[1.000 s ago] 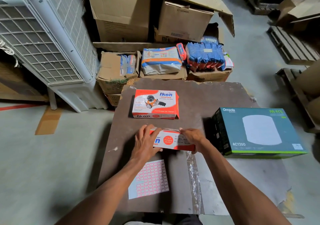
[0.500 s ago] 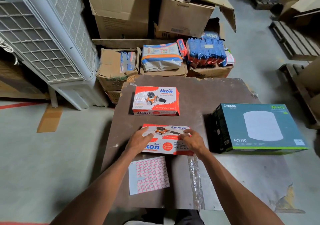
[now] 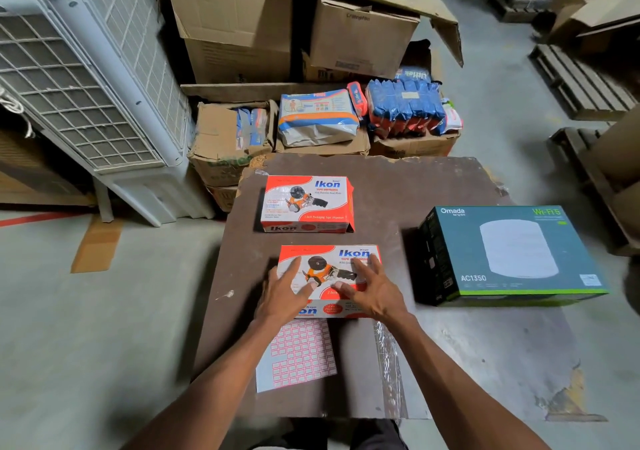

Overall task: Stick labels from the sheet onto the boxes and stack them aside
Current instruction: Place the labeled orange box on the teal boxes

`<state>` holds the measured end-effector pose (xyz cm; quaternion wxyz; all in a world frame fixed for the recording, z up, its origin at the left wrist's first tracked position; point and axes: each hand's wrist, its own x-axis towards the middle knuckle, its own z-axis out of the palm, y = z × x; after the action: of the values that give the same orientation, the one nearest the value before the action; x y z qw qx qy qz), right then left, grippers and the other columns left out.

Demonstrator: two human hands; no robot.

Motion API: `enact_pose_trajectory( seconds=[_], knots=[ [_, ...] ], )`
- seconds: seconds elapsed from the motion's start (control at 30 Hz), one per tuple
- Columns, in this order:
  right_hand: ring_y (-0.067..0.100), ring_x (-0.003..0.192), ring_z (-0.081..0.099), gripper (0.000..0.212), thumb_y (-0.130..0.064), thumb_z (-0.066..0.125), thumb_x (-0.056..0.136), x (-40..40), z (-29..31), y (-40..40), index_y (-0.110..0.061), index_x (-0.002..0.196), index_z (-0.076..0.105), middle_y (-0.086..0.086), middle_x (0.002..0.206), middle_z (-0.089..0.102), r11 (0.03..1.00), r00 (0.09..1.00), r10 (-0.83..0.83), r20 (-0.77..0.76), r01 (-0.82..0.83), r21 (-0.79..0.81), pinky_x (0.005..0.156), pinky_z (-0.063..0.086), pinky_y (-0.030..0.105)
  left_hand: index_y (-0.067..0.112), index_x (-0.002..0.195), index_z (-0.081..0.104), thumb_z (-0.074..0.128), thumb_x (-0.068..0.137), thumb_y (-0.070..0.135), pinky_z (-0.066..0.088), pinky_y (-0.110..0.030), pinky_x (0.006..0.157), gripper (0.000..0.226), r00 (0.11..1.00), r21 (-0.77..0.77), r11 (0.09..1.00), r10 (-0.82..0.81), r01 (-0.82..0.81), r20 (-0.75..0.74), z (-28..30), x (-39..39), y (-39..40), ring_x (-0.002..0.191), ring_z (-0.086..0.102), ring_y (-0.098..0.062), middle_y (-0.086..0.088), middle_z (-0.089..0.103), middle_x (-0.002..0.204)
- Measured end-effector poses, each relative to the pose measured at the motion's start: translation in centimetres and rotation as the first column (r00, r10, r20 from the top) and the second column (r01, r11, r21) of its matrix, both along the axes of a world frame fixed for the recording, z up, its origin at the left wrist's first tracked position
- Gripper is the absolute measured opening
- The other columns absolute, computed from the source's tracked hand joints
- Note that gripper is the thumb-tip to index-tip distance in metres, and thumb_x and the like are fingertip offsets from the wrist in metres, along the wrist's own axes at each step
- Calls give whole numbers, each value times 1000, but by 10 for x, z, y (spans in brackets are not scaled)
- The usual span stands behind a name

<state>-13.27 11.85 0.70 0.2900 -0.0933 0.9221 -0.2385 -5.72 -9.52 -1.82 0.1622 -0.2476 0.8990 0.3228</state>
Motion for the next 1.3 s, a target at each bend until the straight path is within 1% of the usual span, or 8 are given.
enact_pose_trajectory(
  seconds=[0.2,0.4,0.5,0.63,0.77,0.93,1.17,1.3],
  knots=[
    [42,139,42,90,-83,47,84,3,5,5,-43,159,19,-6,171,-1,998,986,47,-158,-41,40,107,45,51,53,156,18,51,95,64,32,-54,120,70,993,0,1000,11,-11,-116,9,5,11,156,14,-33,-3,-2,171],
    [39,140,39,94,-82,53,83,-4,31,28,-44,160,16,-10,171,-4,999,959,12,-283,-22,-31,107,44,52,45,154,32,65,90,58,53,-46,103,73,945,56,996,77,-62,-317,25,-1,32,144,39,-24,4,13,162],
    [39,143,37,94,-78,61,81,-14,43,44,-42,159,22,-7,171,4,1000,947,-3,-321,-6,-24,107,44,54,39,152,41,73,90,46,51,-31,97,70,917,99,992,113,-81,-383,38,-8,54,139,44,-18,4,20,157],
    [37,142,38,94,-76,65,77,-29,52,75,-43,157,28,-6,169,10,999,938,-34,-346,23,-36,105,44,56,39,149,45,74,88,45,50,-34,99,68,906,124,990,116,-71,-407,51,-22,85,136,47,-17,5,21,155],
    [36,137,42,90,-77,65,77,-51,56,118,-46,154,31,-7,168,11,998,918,-54,-394,35,-56,99,49,54,36,148,49,74,88,45,45,-39,110,66,887,130,991,83,-26,-454,60,-49,124,144,39,-20,4,19,158],
    [40,129,46,87,-84,51,75,-83,69,184,-47,152,34,-7,168,13,998,885,-63,-461,65,-11,93,52,51,30,147,51,74,89,43,38,-35,116,64,862,149,988,37,45,-505,68,-91,189,146,35,-20,0,11,162],
    [42,140,35,93,-90,41,72,-125,61,286,-49,154,31,-7,169,7,997,919,-68,-388,75,3,109,41,57,25,147,53,75,88,43,35,-37,119,65,884,188,974,-25,128,-468,58,-139,281,142,40,-26,-9,20,157],
    [41,141,34,94,-92,41,71,-143,48,326,-49,154,32,-8,169,8,997,932,-62,-356,75,23,110,40,58,26,147,52,73,90,44,36,-39,118,64,903,184,974,-40,130,-428,50,-152,321,140,40,-29,-11,17,158]
  ],
)
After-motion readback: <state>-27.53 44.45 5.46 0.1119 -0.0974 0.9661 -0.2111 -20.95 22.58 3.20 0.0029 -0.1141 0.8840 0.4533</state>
